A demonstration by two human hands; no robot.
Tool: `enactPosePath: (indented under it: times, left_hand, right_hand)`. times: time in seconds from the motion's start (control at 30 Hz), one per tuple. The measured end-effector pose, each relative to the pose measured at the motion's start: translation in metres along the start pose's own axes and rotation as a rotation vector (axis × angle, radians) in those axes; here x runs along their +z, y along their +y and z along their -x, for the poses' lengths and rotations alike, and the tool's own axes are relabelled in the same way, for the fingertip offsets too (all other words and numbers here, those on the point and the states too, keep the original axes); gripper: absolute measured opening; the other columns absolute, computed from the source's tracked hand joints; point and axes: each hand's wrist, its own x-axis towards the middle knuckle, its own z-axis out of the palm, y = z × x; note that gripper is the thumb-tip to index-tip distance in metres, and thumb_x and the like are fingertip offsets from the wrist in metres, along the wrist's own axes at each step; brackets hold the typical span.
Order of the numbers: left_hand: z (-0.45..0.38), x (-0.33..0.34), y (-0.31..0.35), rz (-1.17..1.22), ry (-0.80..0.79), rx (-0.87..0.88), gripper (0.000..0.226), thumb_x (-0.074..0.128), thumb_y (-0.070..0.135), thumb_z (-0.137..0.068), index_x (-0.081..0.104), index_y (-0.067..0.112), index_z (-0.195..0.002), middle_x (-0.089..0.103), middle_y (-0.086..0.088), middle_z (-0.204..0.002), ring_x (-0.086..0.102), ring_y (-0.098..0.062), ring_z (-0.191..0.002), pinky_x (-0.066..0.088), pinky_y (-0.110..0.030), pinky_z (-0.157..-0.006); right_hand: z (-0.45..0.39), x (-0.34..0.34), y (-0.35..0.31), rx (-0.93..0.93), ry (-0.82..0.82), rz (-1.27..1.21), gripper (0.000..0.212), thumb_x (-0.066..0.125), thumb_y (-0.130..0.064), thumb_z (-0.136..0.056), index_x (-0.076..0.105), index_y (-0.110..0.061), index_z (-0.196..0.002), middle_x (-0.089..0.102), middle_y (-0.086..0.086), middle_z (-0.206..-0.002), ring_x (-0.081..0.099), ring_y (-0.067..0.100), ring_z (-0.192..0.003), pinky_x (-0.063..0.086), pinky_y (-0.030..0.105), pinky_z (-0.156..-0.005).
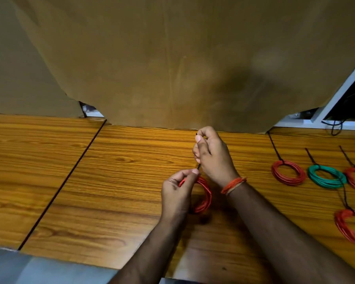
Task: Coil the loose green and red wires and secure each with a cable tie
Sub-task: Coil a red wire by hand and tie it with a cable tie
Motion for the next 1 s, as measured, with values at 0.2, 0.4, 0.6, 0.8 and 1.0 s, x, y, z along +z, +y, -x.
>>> enactPosePath:
  times: [0.2, 0.4, 0.6, 0.8, 1.0]
  left_hand:
    - [0.005, -0.018, 0.007, -0.208, -0.037, 0.124, 0.021, 0.070, 0.031, -0.089, 0.080, 0.015, -0.098, 0.079, -0.002, -0.091, 0.075, -0.019, -0.090, 0.057, -0.033, -0.080]
    - [0.015, -0.028, -0.002, -0.370, -0.052, 0.153, 0.016, 0.073, 0.031, -0.091, 0.078, 0.016, -0.087, 0.076, 0.003, -0.081, 0.070, -0.005, -0.079, 0.054, -0.025, -0.075]
    - [0.011, -0.023, 0.004, -0.324, -0.130, 0.139, 0.013, 0.071, 0.020, -0.097, 0.078, 0.010, -0.096, 0.076, 0.005, -0.084, 0.068, 0.000, -0.080, 0.049, -0.017, -0.074]
    - [0.019, 0.009, -0.001, -0.218, -0.264, 0.001, 0.021, 0.062, 0.025, -0.102, 0.075, 0.007, -0.102, 0.061, 0.014, -0.059, 0.051, 0.004, -0.052, 0.039, -0.014, -0.051]
    - [0.028, 0.063, -0.013, -0.098, -0.210, -0.092, 0.021, 0.058, 0.030, -0.103, 0.072, 0.015, -0.101, 0.055, 0.012, -0.056, 0.045, -0.001, -0.046, 0.036, -0.020, -0.044]
  right_hand:
    - [0.000, 0.019, -0.009, 0.144, 0.038, -0.143, 0.019, 0.041, -0.013, -0.109, 0.049, -0.018, -0.092, 0.046, -0.009, -0.061, 0.041, 0.006, -0.052, 0.035, 0.025, -0.048]
    - [-0.012, 0.009, -0.024, 0.189, 0.130, -0.294, 0.025, 0.040, -0.007, -0.109, 0.047, -0.018, -0.087, 0.038, -0.005, -0.060, 0.035, 0.005, -0.049, 0.030, 0.018, -0.044]
    - [-0.017, -0.009, -0.037, 0.223, 0.269, -0.386, 0.029, 0.040, -0.002, -0.107, 0.045, -0.017, -0.083, 0.035, -0.003, -0.059, 0.034, 0.002, -0.042, 0.027, 0.016, -0.039]
    - [0.001, -0.052, -0.038, 0.092, 0.243, -0.227, 0.019, 0.043, -0.012, -0.109, 0.050, -0.019, -0.092, 0.049, -0.011, -0.057, 0.046, 0.008, -0.053, 0.039, 0.025, -0.050]
    - [0.062, -0.128, -0.004, 0.305, 0.058, 0.335, 0.039, 0.056, -0.048, -0.101, 0.058, -0.022, -0.129, 0.062, -0.006, -0.121, 0.060, 0.013, -0.102, 0.051, 0.033, -0.083]
